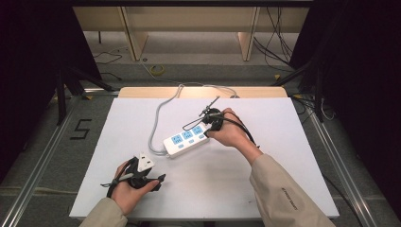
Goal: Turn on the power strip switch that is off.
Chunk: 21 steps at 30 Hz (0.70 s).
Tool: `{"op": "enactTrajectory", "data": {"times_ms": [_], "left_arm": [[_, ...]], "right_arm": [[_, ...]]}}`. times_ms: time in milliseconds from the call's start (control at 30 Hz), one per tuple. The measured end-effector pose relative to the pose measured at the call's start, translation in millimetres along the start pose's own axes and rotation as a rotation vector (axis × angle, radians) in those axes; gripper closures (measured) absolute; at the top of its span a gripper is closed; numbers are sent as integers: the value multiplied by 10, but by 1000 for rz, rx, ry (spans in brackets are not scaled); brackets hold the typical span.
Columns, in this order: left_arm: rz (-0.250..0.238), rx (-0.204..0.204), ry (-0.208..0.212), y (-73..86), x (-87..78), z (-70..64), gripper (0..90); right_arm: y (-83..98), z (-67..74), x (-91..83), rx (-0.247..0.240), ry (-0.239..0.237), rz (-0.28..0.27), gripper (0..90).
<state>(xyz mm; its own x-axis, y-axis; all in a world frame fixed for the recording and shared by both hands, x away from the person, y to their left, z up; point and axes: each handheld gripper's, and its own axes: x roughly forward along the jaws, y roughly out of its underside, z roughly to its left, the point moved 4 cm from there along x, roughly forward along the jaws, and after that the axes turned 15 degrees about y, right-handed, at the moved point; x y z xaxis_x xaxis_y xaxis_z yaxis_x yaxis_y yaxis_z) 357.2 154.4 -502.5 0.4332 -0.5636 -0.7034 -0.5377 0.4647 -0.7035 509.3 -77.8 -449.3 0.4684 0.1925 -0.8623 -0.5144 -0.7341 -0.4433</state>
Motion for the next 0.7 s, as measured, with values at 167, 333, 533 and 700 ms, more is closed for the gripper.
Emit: {"op": "enactTrajectory", "data": {"times_ms": [167,333,533,700], "left_arm": [[0,1,-1,-1,2,-2,294],[-1,-1,0,0,1,-1,294],[0,1,2,0,1,-1,294],[-2,-1,1,0,2,-1,294]], "right_arm": [[-16,-1,22,0,3,1,900],[-40,4,40,9,-2,6,900],[-58,8,68,11,-3,7,900],[-82,12,93,8,-2,6,900]]}}
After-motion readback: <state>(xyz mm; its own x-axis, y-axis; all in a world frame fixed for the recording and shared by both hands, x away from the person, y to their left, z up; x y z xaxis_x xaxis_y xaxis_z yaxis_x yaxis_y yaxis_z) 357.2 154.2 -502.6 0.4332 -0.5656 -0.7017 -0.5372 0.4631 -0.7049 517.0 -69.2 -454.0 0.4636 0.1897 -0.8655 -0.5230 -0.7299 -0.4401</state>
